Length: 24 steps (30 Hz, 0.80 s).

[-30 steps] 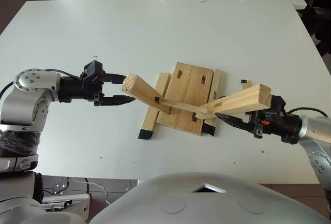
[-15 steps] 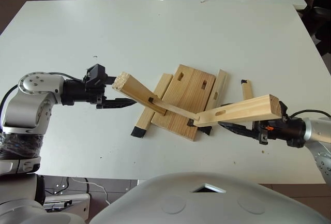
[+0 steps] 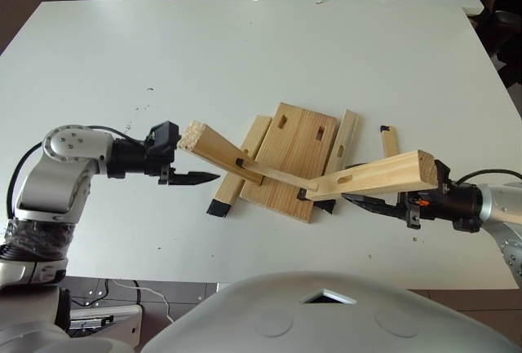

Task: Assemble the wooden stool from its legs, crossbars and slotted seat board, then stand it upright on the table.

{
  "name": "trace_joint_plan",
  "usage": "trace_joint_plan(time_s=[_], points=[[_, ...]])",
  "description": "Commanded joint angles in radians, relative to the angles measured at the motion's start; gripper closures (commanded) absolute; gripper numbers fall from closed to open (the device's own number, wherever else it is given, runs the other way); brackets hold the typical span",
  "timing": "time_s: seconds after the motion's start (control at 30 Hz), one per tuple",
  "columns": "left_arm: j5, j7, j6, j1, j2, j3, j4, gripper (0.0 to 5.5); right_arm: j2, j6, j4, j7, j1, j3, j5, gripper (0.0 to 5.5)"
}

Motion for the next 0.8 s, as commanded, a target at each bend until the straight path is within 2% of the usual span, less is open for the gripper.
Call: trace_joint_plan(time_s=[0.03,0.47,0.8], points=[[0.011,-0.007,-0.019,0.035,0.021,-0.008,-0.052,2.21,-0.029,0.025,0.002,0.006,-0.006,-0.008,-0.017,3.49],[0.017,0.042,0.000,0.031,-0.014,-0.041,-0.088,2.21,-0.065,0.026,-0.006,0.050,-0.031,0.010,-0.016,3.49],[0.005,0.070,0.036,0.015,-0.037,-0.054,-0.122,2.21,-0.066,-0.023,-0.013,0.045,-0.034,0.055,-0.098,3.49]])
